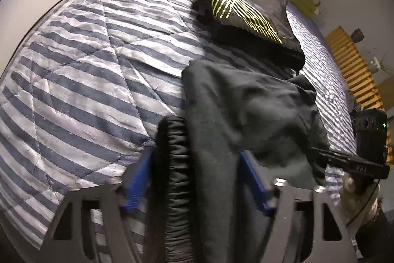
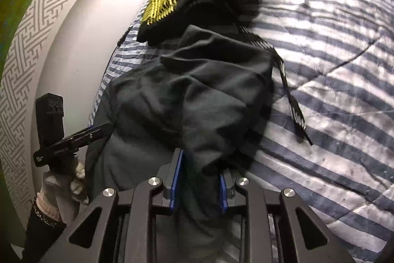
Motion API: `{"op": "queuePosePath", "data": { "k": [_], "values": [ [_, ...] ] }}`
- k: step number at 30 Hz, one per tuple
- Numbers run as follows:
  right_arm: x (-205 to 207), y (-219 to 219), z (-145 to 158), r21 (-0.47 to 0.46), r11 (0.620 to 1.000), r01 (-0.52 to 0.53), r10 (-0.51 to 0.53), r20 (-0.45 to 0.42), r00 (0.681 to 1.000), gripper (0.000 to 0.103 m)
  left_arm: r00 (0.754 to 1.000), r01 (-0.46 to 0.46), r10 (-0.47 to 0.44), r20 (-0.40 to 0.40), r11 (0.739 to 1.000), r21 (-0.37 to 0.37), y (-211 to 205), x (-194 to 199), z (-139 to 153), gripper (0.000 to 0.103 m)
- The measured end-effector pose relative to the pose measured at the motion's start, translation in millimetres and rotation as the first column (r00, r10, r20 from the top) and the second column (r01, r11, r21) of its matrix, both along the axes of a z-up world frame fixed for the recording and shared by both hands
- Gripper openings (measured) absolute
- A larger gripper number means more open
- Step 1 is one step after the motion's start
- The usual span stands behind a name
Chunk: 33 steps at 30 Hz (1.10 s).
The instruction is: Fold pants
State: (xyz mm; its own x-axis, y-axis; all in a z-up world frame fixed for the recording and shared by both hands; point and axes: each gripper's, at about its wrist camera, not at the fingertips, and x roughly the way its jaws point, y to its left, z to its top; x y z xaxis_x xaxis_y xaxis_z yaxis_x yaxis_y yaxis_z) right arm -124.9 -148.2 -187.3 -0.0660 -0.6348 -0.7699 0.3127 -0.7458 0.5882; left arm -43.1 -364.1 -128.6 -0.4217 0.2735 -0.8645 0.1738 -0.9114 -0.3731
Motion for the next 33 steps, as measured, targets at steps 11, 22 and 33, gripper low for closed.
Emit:
{"op": "queuePosePath", "data": {
  "k": [11,22,33],
  "values": [
    [27.6,-11.4,48.4,0.039,0.998,-0.045,0.052,-0.206,0.977,0.007,0.991,-0.025,0.027,-0.134,1.0,0.015,8.5,24.7,42.0,0.02],
    [38.6,-10.7,87.2,0.06,0.997,-0.051,0.068,-0.326,0.943,0.006,0.986,0.001,-0.006,-0.167,1.0,-0.03,30.0,25.8,71.1,0.018],
    [18.8,2.4,172.8,-0.014,1.0,-0.019,0.009,-0.497,0.868,0.006,0.94,-0.009,-0.012,-0.342,0.998,-0.062,31.6,-5.0,157.1,0.018]
  ]
}}
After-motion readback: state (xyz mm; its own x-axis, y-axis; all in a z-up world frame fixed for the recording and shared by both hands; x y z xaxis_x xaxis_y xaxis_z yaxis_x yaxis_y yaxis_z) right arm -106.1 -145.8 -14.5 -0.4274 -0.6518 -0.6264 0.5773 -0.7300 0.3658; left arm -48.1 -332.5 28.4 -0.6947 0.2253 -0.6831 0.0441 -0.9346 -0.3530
